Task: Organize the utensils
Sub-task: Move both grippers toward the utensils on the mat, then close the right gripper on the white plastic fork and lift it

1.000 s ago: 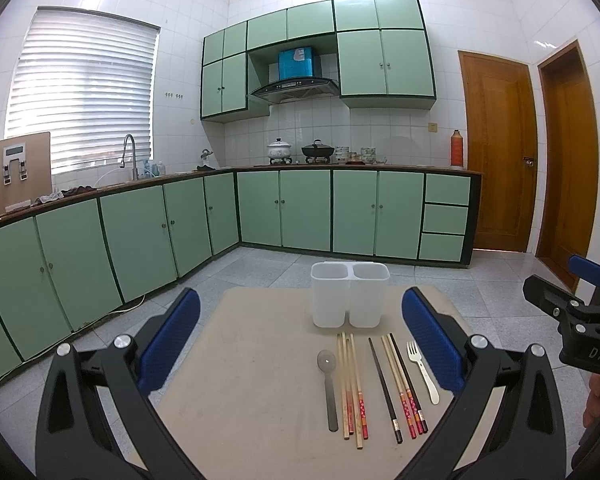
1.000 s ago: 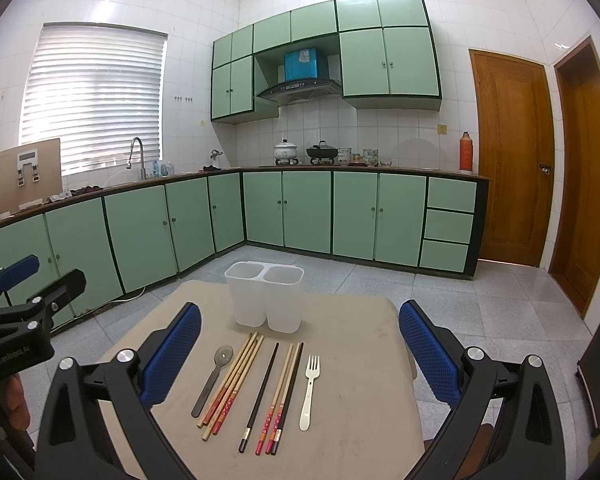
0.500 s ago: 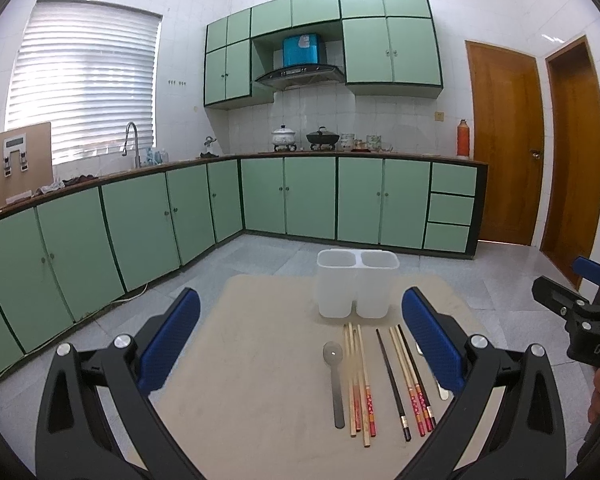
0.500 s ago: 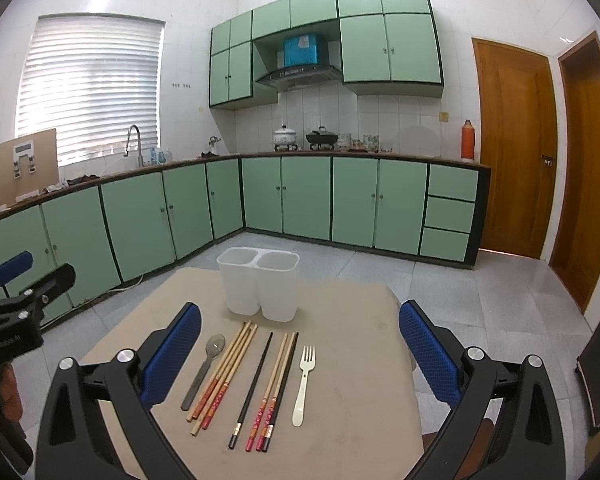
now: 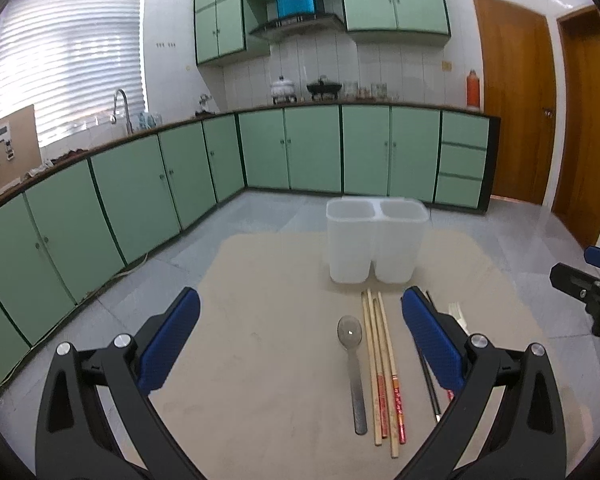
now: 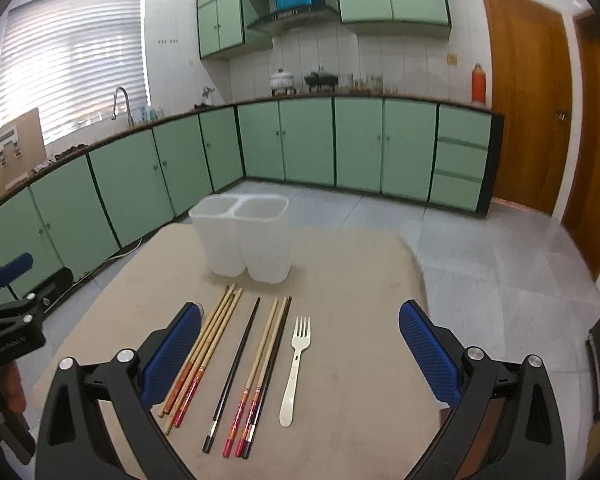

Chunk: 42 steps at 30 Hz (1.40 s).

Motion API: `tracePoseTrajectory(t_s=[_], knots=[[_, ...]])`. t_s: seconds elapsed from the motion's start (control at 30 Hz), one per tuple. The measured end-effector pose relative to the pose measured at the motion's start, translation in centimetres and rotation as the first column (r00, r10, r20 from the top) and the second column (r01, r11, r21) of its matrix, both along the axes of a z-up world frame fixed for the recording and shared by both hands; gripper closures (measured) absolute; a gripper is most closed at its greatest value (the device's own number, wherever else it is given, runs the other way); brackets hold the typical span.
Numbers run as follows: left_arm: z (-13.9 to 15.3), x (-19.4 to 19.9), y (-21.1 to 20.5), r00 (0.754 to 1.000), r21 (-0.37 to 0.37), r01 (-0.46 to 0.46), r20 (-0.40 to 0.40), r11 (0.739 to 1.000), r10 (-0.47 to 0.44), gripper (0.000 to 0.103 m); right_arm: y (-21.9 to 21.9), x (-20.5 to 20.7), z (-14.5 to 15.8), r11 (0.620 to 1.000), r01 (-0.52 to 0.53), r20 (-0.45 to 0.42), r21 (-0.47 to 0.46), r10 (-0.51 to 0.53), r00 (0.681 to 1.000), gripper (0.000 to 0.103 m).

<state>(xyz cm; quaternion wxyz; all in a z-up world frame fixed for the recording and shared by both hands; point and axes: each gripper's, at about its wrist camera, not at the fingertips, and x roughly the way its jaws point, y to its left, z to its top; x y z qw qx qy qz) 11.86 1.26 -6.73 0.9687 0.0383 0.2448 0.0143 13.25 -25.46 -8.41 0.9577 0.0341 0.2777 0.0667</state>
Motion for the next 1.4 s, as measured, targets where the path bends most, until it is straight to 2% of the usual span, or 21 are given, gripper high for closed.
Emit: tracePoseTrajectory(t_s=[0.07,0.33,0.5,0.7,0.9,1.13,1.2,1.3,1.4], knots=[[-1.1,1.6,0.1,0.999,-0.005,-0.001,-0.037,1.000,0.001,0.005,-0.4,1.8,-1.2,1.000,-0.007,-0.045,0.017,0.008,0.999,0.007],[-5.2,7.4,0.0,0.985,-0.020,-0.003,-0.172,1.000,-0.001,0.005,-1.2,7.2,-4.7,0.998,-0.040,-0.190,0.050,0.049,0.981,0.020],[-7.0,10.1,-0.9,0.968,-0.018,0.012,-0.252,1.000,-0.016,0.005,-0.5,9.6,-6.6,0.994,-0.090,-0.268,0.059,0.103,0.958,0.036],[-9.1,12.4,-1.6,0.944,-0.016,0.027,-0.327,1.000,-0.030,0.005,0.5,12.2,-9.1,0.993,-0.109,-0.359,0.054,0.121,0.925,0.048],[-10.6,14.1,-2.2,0.928,-0.029,0.025,-0.371,0.999,-0.034,0.005,0.5,13.8,-10.9,0.992,-0.105,-0.408,0.074,0.126,0.904,0.056],[-11.9,15.5,-2.5,0.912,-0.057,0.028,-0.408,0.998,-0.049,0.008,0.5,15.0,-12.0,0.991,-0.104,-0.437,0.090,0.133,0.890,0.061],[-12.2,15.8,-2.7,0.907,-0.064,0.029,-0.418,0.998,-0.053,0.010,0.6,15.2,-12.2,0.990,-0.108,-0.442,0.086,0.135,0.887,0.063],[-12.5,16.4,-2.5,0.893,-0.096,0.031,-0.445,0.995,-0.070,0.023,0.6,15.6,-12.5,0.991,-0.106,-0.451,0.086,0.134,0.883,0.065],[-12.9,17.0,-2.2,0.883,-0.129,0.024,-0.462,0.991,-0.082,0.024,0.6,15.9,-12.8,0.991,-0.099,-0.459,0.087,0.128,0.879,0.065]])
